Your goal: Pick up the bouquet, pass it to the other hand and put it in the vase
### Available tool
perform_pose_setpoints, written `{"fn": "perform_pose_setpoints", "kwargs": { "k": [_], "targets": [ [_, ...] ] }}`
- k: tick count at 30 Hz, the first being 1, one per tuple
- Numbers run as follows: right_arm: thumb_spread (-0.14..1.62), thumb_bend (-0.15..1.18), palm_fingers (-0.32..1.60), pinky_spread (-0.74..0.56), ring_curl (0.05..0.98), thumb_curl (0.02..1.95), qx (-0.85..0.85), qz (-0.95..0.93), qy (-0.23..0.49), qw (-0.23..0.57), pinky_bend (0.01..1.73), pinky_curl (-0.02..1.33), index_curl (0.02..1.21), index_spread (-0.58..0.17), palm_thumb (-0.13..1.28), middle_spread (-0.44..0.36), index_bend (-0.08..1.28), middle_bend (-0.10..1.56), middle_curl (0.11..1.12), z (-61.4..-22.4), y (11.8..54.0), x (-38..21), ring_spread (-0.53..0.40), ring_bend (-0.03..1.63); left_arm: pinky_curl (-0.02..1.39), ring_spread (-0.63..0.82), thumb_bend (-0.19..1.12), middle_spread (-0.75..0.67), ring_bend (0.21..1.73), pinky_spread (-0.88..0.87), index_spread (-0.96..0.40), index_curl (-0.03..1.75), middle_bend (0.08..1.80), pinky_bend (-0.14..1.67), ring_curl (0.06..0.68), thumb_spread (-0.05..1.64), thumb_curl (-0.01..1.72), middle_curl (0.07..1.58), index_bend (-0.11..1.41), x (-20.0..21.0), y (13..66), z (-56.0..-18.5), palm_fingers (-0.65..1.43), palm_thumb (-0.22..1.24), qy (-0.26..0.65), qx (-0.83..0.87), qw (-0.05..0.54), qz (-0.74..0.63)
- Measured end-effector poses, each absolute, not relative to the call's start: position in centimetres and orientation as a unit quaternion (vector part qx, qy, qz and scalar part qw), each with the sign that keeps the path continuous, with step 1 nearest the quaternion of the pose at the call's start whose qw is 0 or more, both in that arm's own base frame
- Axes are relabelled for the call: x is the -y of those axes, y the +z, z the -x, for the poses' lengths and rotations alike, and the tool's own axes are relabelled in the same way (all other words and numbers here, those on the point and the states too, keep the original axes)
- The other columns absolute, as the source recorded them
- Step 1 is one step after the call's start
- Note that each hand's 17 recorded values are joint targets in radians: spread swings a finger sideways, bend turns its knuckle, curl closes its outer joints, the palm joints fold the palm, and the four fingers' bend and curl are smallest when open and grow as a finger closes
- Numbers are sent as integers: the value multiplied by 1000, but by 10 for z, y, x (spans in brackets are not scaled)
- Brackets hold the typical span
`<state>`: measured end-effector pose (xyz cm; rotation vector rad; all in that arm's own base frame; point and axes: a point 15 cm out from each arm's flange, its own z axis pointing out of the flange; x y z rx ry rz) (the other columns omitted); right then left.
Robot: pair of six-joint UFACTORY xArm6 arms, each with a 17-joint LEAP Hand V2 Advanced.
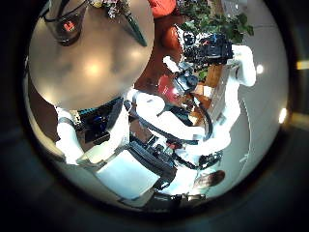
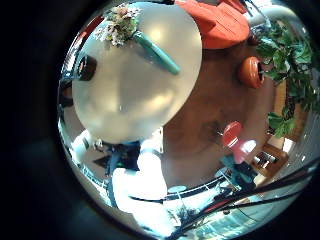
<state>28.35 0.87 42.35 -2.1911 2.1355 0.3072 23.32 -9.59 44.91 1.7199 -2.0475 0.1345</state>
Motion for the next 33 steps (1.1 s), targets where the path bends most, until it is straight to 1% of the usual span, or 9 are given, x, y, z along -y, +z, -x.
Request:
{"fn": "perform_pose_setpoints", "kwargs": {
  "k": [4, 9, 14, 18, 21, 23, 25, 29, 33],
  "targets": [
    [1110, -22, 282, 380, 178, 396, -698, 708, 101, 34, 385, 159, 350, -375, 616, 15, 172, 210, 363, -285, 423, -5, 143, 451, 312, 629, -24, 431, 439, 555, 104, 359, 187, 195, 200, 1009, 343, 303, 180, 95, 446, -225, 76, 543, 33, 751, 226, -620],
    [1115, -22, 313, 381, 189, 390, -704, 702, 108, 30, 383, 175, 334, -368, 609, 21, 162, 207, 361, -292, 415, 0, 119, 472, 311, 629, -25, 431, 437, 554, 104, 359, 187, 195, 203, 1012, 344, 303, 180, 93, 441, -219, 77, 544, -3, 770, 199, -606],
    [1121, -24, 356, 375, 201, 384, -723, 680, 122, 19, 401, 186, 309, -362, 593, 26, 140, 217, 363, -303, 399, 20, 101, 527, 312, 629, -25, 431, 438, 555, 108, 356, 189, 197, 206, 1013, 344, 304, 173, 105, 437, -224, 73, 544, -13, 794, 184, -580],
    [1119, -20, 422, 362, 212, 385, -753, 640, 152, 6, 426, 192, 290, -373, 598, -1, 157, 265, 375, -320, 368, 62, 54, 577, 315, 625, -25, 432, 435, 555, 111, 351, 190, 200, 206, 1014, 344, 307, 170, 112, 435, -231, 67, 544, -3, 805, 175, -567],
    [1116, -22, 442, 341, 214, 387, -763, 624, 168, 1, 417, 190, 309, -353, 595, 10, 193, 259, 375, -344, 352, 87, 25, 584, 316, 624, -27, 432, 435, 555, 112, 348, 190, 199, 206, 1018, 343, 308, 172, 116, 433, -239, 67, 533, 5, 812, 171, -558],
    [1115, -22, 437, 330, 221, 388, -765, 618, 183, -6, 433, 192, 305, -333, 594, 14, 152, 259, 375, -363, 337, 99, 11, 609, 318, 624, -26, 432, 436, 556, 113, 347, 188, 200, 207, 1019, 344, 307, 173, 120, 432, -240, 66, 532, 5, 817, 172, -550],
    [1114, -23, 435, 318, 231, 390, -765, 613, 200, -16, 441, 192, 296, -327, 591, 18, 142, 274, 379, -378, 318, 106, -5, 646, 318, 623, -27, 432, 436, 556, 113, 346, 188, 199, 207, 1019, 343, 307, 174, 121, 427, -238, 66, 528, 2, 821, 177, -543],
    [1100, -23, 423, 297, 247, 393, -766, 602, 225, -30, 454, 191, 280, -294, 586, 5, 141, 308, 392, -391, 285, 112, -31, 707, 318, 624, -26, 436, 434, 556, 113, 345, 189, 197, 208, 1023, 340, 308, 174, 121, 417, -238, 64, 522, -3, 825, 186, -534],
    [1087, -25, 425, 285, 258, 394, -768, 604, 212, -26, 461, 188, 279, -272, 581, -7, 157, 332, 400, -411, 264, 114, -47, 748, 318, 625, -25, 439, 432, 557, 112, 344, 188, 199, 209, 1024, 340, 309, 174, 119, 413, -242, 61, 521, 0, 826, 187, -531]
  ]
}}
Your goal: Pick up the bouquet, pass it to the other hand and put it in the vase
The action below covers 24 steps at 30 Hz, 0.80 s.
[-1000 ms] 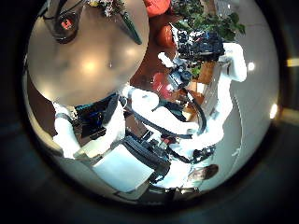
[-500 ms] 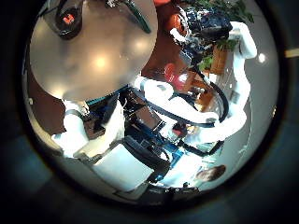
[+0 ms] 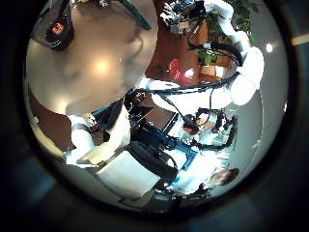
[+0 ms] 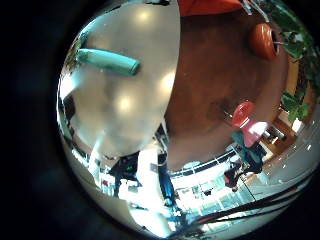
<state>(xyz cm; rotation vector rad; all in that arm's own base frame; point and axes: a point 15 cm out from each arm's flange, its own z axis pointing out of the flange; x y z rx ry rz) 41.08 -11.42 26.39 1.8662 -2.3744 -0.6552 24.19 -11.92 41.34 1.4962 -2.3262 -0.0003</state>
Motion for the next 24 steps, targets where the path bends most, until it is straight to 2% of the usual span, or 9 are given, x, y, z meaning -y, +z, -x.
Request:
{"fn": "perform_pose_setpoints", "kwargs": {
  "k": [8, 13, 24],
  "targets": [
    [1075, -22, 414, 276, 280, 397, 759, -615, -211, 43, 473, 182, 281, -252, 591, -27, 158, 392, 422, -421, 231, 105, -82, 817, 318, 626, -25, 442, 432, 550, 112, 346, 187, 199, 209, 1026, 340, 307, 175, 116, 411, -244, 59, 516, 1, 824, 190, -533],
    [1074, -20, 323, 278, 269, 400, 754, -611, -231, 65, 512, 192, 297, -236, 601, -16, 174, 381, 420, -417, 204, 106, -63, 753, 318, 627, -25, 442, 432, 549, 112, 346, 187, 199, 210, 1027, 341, 306, 175, 117, 410, -241, 59, 515, 2, 825, 195, -531],
    [1078, -23, 309, 276, 259, 404, 753, -610, -235, 70, 512, 188, 314, -222, 614, -5, 173, 385, 421, -413, 176, 102, -38, 733, 318, 627, -25, 442, 432, 549, 112, 347, 187, 197, 210, 1028, 343, 306, 177, 113, 409, -241, 59, 515, 7, 821, 197, -535]
  ]
}}
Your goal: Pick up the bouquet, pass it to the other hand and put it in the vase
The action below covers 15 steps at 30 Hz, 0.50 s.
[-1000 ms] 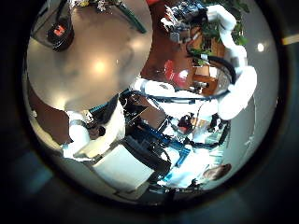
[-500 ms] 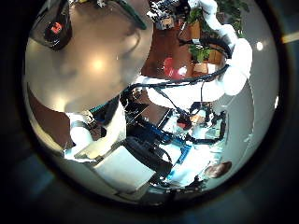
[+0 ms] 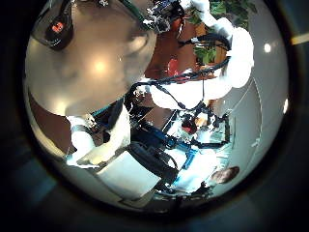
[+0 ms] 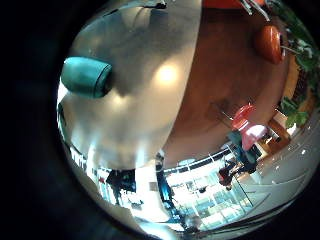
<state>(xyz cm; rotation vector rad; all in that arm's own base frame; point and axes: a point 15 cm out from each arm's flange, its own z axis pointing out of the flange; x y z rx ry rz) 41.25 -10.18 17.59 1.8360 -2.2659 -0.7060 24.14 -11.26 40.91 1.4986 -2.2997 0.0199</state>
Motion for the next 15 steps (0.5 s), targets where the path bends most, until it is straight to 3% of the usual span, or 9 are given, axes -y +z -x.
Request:
{"fn": "perform_pose_setpoints", "kwargs": {
  "k": [15],
  "targets": [
    [1070, -13, 414, 226, 289, 420, 745, -624, -223, 75, 473, 169, 321, -217, 669, -45, 166, 449, 440, -413, 151, 79, -96, 847, 317, 627, -25, 436, 431, 549, 113, 348, 187, 197, 211, 1028, 344, 306, 178, 113, 412, -243, 60, 515, 7, 821, 196, -537]
  ]
}}
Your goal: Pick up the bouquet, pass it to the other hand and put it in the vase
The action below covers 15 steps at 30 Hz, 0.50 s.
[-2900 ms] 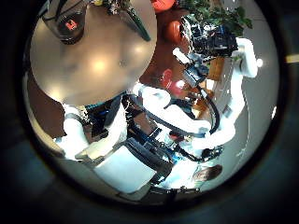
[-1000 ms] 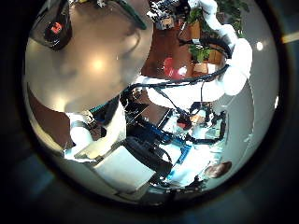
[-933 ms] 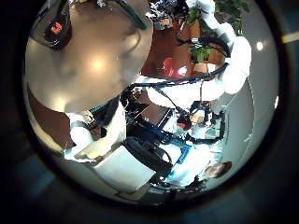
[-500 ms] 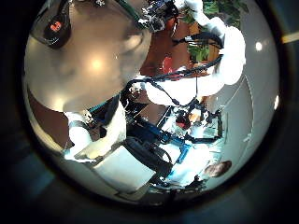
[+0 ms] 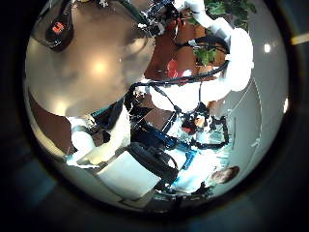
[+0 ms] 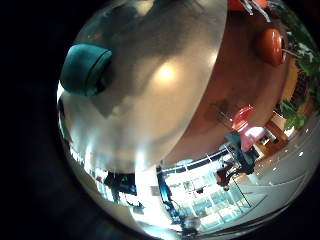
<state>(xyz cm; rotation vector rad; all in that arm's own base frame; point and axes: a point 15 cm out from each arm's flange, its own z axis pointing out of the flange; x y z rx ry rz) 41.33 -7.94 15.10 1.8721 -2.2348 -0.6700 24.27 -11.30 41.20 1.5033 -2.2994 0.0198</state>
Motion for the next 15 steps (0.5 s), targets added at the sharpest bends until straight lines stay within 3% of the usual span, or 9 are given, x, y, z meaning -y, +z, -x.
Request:
{"fn": "perform_pose_setpoints", "kwargs": {
  "k": [3, 8, 11, 15],
  "targets": [
    [1057, -4, 637, 116, 318, 434, 746, -626, -215, 71, 504, 159, 322, -244, 723, -99, 171, 546, 475, -416, 148, 79, -163, 960, 317, 627, -25, 435, 430, 549, 113, 348, 190, 196, 210, 1028, 344, 307, 177, 113, 412, -242, 61, 515, 5, 821, 197, -536],
    [1024, -7, 1111, -229, 388, 462, 744, -633, -196, 82, 810, 227, 343, -354, 814, -198, 191, 719, 572, -418, 147, 80, -239, 1110, 316, 627, -24, 434, 429, 549, 113, 348, 189, 196, 210, 1029, 345, 309, 177, 112, 415, -243, 61, 517, 7, 821, 194, -537],
    [1009, -4, 1222, -322, 446, 483, 744, -634, -178, 109, 976, 310, 441, -409, 864, -235, 361, 793, 644, -416, 146, 87, -246, 1162, 316, 627, -24, 431, 429, 549, 113, 348, 187, 196, 211, 1029, 346, 310, 177, 111, 416, -244, 61, 518, 8, 822, 192, -537],
    [982, -6, 1257, -318, 503, 514, 748, -636, -157, 111, 1208, 415, 590, -456, 928, -261, 642, 918, 745, -420, 155, 94, -248, 1240, 315, 627, -25, 430, 427, 549, 113, 347, 188, 198, 210, 1030, 347, 310, 176, 112, 417, -243, 63, 518, 9, 822, 192, -535]
  ]
}}
